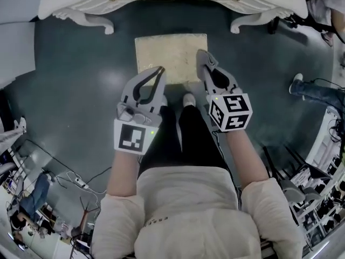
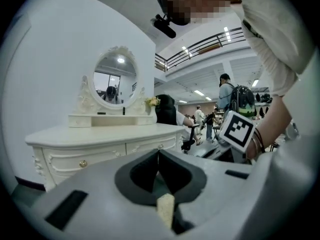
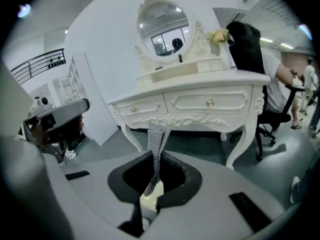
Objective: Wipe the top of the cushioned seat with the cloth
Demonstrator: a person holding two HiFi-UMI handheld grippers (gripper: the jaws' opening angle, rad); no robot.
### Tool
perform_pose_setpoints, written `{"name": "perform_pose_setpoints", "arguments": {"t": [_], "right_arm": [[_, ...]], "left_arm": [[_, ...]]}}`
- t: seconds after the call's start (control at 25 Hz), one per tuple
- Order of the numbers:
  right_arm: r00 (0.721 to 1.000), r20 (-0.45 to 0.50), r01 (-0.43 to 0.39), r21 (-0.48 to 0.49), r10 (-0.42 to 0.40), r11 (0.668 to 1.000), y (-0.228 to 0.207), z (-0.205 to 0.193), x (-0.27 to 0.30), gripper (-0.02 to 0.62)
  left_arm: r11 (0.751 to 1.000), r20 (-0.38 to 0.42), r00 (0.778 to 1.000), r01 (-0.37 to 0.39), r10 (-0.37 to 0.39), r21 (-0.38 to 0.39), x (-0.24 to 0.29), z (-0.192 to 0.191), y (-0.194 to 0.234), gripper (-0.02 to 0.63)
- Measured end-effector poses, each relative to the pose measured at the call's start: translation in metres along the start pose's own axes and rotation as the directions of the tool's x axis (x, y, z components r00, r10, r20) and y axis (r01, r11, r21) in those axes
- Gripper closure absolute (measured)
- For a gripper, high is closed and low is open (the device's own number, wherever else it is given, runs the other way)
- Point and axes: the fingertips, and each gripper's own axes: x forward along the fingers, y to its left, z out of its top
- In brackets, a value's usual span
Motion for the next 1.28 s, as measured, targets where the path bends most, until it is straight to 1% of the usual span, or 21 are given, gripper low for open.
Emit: {"name": "perform_pose_setpoints", "arguments": {"t": [0.12,0.24,0.36,0.48,0.64,0.72,0.84,0.96,1.08,1.16,1.28], "right_arm": [[0.994,0.107,-0.006,-0.04,0.011,0.999,0.015,0.043,-0.033,0.568],[0.981,0.194,-0.001,-0.082,0.017,0.997,0.03,0.08,-0.067,0.568],[0.965,0.261,0.005,-0.114,0.025,0.993,0.045,0.107,-0.104,0.568],[0.948,0.316,0.002,-0.138,0.043,0.99,0.06,0.126,-0.14,0.568],[0.921,0.385,0.002,-0.168,0.064,0.986,0.072,0.141,-0.184,0.568],[0.909,0.412,0.009,-0.191,0.072,0.981,0.076,0.147,-0.201,0.568],[0.888,0.45,0.009,-0.234,0.1,0.972,0.083,0.155,-0.22,0.568],[0.86,0.493,0.014,-0.275,0.129,0.961,0.09,0.164,-0.237,0.568],[0.838,0.52,0.014,-0.323,0.165,0.946,0.096,0.17,-0.245,0.568],[0.832,0.521,0.007,-0.354,0.191,0.935,0.101,0.167,-0.249,0.568],[0.827,0.511,-0.012,-0.402,0.235,0.916,0.108,0.164,-0.253,0.568]], "left_arm": [[1.0,0.045,0.999,-0.024,0.024,-0.012,-0.02,0.037,0.0,0.603],[0.999,0.079,0.996,-0.038,0.04,-0.02,-0.041,0.068,-0.003,0.603],[0.999,0.107,0.993,-0.049,0.049,0.002,-0.063,0.097,-0.009,0.603],[0.997,0.135,0.988,-0.073,0.07,0.013,-0.083,0.124,-0.015,0.603],[0.994,0.147,0.986,-0.093,0.083,0.064,-0.101,0.152,-0.029,0.603],[0.992,0.153,0.984,-0.099,0.087,0.073,-0.107,0.161,-0.035,0.603],[0.99,0.181,0.979,-0.113,0.096,0.09,-0.114,0.176,-0.042,0.603],[0.987,0.19,0.977,-0.118,0.095,0.112,-0.12,0.185,-0.049,0.603],[0.984,0.227,0.967,-0.139,0.111,0.11,-0.123,0.194,-0.053,0.603],[0.982,0.238,0.964,-0.152,0.122,0.112,-0.127,0.197,-0.056,0.603],[0.98,0.234,0.963,-0.161,0.13,0.119,-0.128,0.198,-0.059,0.603]]}}
